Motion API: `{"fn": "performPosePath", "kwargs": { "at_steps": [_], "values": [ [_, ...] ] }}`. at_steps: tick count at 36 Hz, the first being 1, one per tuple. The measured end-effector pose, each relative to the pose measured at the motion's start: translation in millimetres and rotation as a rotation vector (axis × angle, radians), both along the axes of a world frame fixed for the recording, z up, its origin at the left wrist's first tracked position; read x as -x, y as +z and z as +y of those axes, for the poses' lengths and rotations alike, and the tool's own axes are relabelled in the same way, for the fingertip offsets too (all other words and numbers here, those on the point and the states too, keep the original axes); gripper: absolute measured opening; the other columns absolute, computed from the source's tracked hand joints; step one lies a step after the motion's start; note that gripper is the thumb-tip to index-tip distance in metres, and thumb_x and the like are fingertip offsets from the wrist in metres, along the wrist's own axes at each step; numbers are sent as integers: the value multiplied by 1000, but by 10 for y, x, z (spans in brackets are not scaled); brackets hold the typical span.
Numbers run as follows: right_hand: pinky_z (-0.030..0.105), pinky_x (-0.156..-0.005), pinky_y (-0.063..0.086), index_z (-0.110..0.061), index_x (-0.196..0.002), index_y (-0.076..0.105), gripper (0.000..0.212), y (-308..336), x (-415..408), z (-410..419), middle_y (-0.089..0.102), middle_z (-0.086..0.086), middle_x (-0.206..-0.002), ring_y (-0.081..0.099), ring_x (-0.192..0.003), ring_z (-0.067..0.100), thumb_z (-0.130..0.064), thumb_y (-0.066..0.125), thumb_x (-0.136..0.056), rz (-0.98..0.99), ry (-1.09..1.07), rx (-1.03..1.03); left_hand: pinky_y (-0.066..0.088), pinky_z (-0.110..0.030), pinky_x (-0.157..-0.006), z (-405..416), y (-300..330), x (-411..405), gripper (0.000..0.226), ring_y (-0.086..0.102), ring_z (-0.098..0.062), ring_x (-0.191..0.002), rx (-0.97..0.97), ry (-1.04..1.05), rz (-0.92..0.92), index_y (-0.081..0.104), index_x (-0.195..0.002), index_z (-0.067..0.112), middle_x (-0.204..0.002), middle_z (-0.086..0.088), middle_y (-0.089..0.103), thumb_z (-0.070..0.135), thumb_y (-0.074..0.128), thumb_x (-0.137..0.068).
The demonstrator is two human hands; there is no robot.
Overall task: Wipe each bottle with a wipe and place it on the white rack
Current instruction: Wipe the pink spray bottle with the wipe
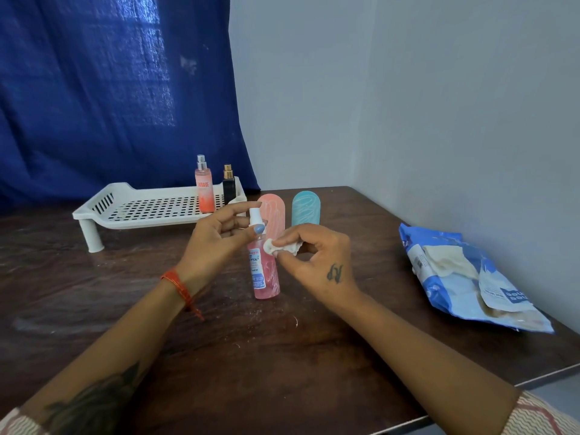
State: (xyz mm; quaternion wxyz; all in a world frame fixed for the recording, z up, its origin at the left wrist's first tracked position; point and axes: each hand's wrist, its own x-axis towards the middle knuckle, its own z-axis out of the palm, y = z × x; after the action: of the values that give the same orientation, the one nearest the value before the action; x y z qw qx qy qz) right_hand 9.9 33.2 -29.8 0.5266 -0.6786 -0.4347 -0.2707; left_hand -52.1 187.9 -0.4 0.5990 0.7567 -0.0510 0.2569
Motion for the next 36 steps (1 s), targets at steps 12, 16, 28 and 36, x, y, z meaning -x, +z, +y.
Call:
{"fn": "performPosePath", "kwargs": {
  "at_steps": [12, 16, 28, 36],
  "values": [
    [21, -71, 56, -14, -91, 70, 14, 20, -5, 27, 68, -6, -88, 64, -84, 6, -10, 73, -78, 164, -15, 25, 56, -21, -78, 25, -9, -11, 36, 65, -15, -104, 67, -53, 55, 58, -117, 25, -115, -4, 68, 3, 57, -88],
    [18, -69, 54, -12, -87, 70, 13, 30, 17, 5, 67, -9, -85, 63, -82, 6, -11, 75, -76, 138, 52, 27, 57, -21, -75, 21, -7, -8, 35, 67, -12, -100, 83, -77, 64, 57, -118, 25, -114, -2, 68, 3, 54, -90],
    [17, -73, 54, -11, -92, 69, 15, 23, 5, 37, 67, -8, -90, 63, -89, 5, -4, 70, -78, 145, 39, -5, 56, -29, -84, 32, -2, 0, 36, 66, -15, -104, 71, -169, 113, 55, -120, 29, -112, 0, 70, 8, 50, -92],
    [8, -70, 48, -14, -81, 70, 9, -26, -24, 13, 63, -16, -80, 61, -84, 3, -9, 74, -75, 181, 40, 101, 54, -36, -88, 42, 3, 3, 36, 66, -18, -106, 66, -195, 136, 54, -120, 31, -114, 2, 69, 16, 53, -87]
  ]
}}
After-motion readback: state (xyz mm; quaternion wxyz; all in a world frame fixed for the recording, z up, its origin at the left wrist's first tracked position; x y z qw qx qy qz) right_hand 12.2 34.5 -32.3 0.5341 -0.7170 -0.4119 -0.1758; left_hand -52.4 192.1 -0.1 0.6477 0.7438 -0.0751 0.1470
